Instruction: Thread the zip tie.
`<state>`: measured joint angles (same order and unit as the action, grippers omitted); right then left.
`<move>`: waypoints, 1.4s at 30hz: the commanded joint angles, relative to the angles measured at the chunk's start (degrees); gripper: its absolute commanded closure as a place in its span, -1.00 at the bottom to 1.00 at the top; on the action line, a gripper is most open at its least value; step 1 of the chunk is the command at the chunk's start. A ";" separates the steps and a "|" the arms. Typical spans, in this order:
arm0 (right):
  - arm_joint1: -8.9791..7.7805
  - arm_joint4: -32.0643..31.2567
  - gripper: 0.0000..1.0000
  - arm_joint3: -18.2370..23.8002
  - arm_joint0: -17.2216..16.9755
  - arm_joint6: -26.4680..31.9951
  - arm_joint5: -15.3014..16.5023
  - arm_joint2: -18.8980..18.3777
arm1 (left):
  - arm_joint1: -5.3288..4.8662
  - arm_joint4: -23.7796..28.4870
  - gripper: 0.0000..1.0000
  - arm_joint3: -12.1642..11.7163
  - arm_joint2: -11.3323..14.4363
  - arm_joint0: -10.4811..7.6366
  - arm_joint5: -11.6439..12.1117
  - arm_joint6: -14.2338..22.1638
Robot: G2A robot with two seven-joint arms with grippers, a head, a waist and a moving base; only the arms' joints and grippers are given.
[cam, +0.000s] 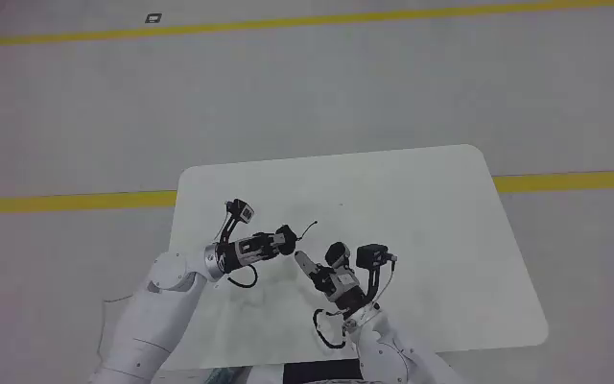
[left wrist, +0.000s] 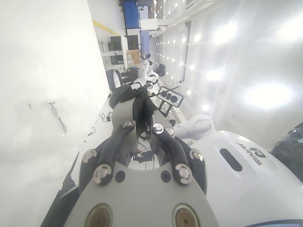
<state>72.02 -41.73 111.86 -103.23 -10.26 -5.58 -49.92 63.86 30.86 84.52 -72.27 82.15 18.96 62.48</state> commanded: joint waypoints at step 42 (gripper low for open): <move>0.77 55.26 -1.00 -3.36 2.43 20.41 15.68 -5.95 | 0.22 28.38 1.00 -13.62 6.23 -7.39 -10.17 17.16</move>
<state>72.75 12.18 108.63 -100.95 9.77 10.03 -55.91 63.98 58.43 70.86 -66.48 74.85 9.33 79.66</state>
